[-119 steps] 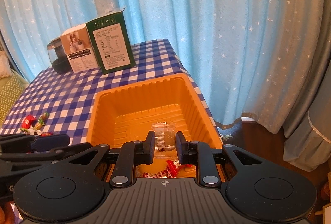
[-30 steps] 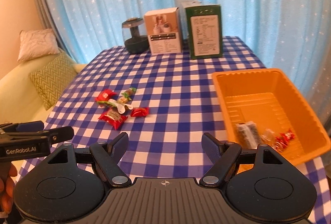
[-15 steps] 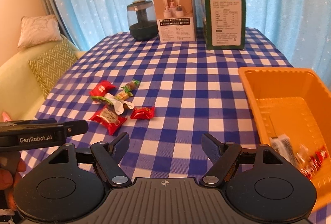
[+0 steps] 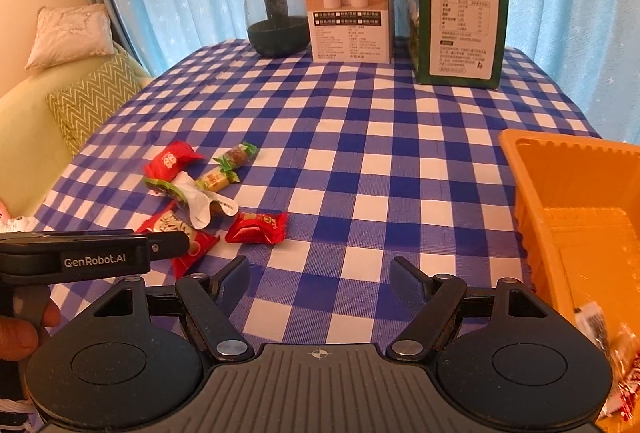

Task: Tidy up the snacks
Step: 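Grasp a red candy packet with the left gripper while the right grasps a red candy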

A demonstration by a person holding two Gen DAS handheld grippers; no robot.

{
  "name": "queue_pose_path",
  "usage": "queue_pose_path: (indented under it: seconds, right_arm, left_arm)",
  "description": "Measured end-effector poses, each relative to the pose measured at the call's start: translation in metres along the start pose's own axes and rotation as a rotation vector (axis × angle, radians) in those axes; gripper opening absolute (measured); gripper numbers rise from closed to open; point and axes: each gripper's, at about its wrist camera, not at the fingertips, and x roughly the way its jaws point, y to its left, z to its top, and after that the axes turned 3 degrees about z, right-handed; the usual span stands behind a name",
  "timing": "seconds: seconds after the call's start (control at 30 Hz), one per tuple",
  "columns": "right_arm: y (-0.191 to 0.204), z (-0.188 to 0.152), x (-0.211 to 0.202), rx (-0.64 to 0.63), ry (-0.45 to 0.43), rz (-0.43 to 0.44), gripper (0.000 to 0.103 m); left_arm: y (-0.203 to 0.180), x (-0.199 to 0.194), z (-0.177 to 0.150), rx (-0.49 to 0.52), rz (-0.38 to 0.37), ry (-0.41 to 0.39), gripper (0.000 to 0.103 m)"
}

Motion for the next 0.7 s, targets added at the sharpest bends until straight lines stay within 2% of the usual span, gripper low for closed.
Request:
queue_pose_path:
  seconds: [0.03,0.17,0.27,0.6,0.7]
  right_arm:
    - [0.0,0.001,0.002,0.0,0.002,-0.002,0.077]
    - [0.001,0.004,0.012,-0.007,0.008,-0.002,0.077]
    - [0.003,0.007,0.019,-0.021,0.008,0.011,0.077]
    - [0.024,0.014,0.048,-0.155,-0.003,0.097,0.077]
    - [0.026,0.016,0.058,-0.125,0.002,0.109,0.075]
  left_arm:
    - [0.0,0.002,0.0,-0.001,-0.008,-0.002,0.047]
    - [-0.003,0.006,-0.001,-0.003,-0.018,-0.007,0.039]
    - [-0.002,0.005,0.0,-0.011,-0.024,-0.01,0.027]
    - [0.012,-0.019,-0.001,0.007,-0.005,-0.025,0.024]
    - [0.015,-0.025,-0.001,0.003,-0.006,-0.034,0.024]
